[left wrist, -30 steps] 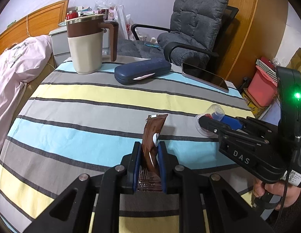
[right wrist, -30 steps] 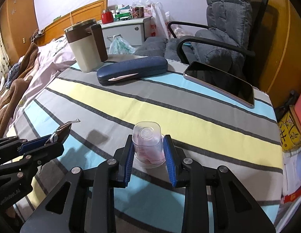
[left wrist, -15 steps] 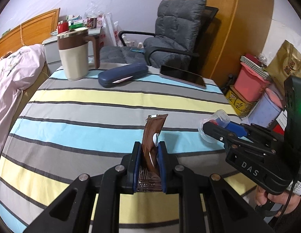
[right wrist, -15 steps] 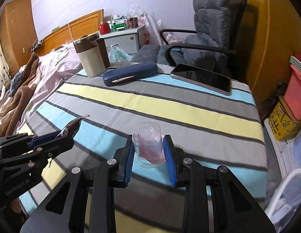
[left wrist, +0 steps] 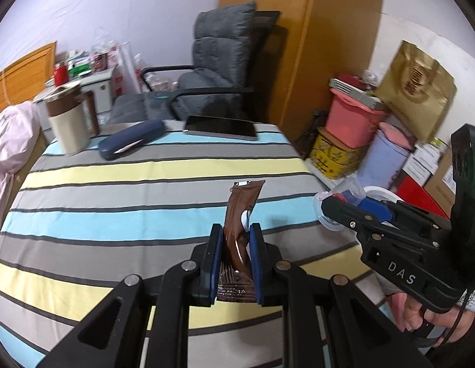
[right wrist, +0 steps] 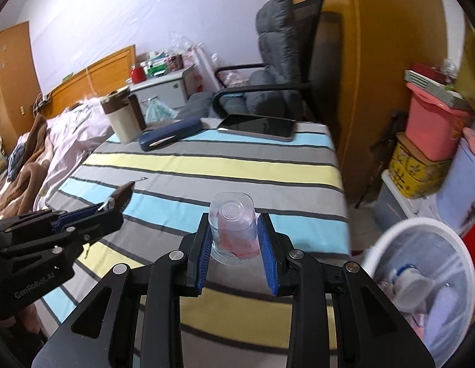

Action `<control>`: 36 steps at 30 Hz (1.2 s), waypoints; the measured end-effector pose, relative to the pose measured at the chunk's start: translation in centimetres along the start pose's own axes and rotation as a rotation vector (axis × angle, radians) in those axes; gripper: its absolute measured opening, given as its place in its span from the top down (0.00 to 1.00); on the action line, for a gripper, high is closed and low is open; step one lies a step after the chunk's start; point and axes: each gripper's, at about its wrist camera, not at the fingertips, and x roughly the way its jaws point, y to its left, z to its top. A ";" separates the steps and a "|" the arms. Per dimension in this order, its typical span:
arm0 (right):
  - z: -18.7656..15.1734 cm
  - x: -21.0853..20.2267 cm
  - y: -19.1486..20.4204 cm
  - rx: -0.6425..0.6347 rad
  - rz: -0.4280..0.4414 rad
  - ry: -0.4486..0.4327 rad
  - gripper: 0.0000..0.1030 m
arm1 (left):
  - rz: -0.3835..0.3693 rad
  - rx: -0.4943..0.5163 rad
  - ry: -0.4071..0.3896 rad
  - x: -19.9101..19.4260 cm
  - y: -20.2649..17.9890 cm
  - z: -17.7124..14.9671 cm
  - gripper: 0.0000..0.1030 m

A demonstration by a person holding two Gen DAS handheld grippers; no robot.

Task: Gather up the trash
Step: 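Carry the wrapper and clear cup over the bin with both tools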

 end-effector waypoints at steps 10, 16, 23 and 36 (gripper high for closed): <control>-1.7 -4.3 -3.9 0.077 -0.104 -0.056 0.69 | -0.080 0.089 -0.005 0.2 -6.5 0.1 0.82; -3.2 -7.1 -7.6 0.150 -0.178 -0.085 0.69 | -0.145 0.153 0.003 0.6 -11.1 0.1 0.82; -4.7 -9.3 -10.8 0.199 -0.261 -0.088 0.69 | -0.212 0.217 0.020 1.4 -15.8 -0.2 0.82; -7.4 -9.2 -15.8 0.280 -0.336 0.004 0.69 | -0.290 0.287 0.127 5.3 -21.7 -1.9 0.82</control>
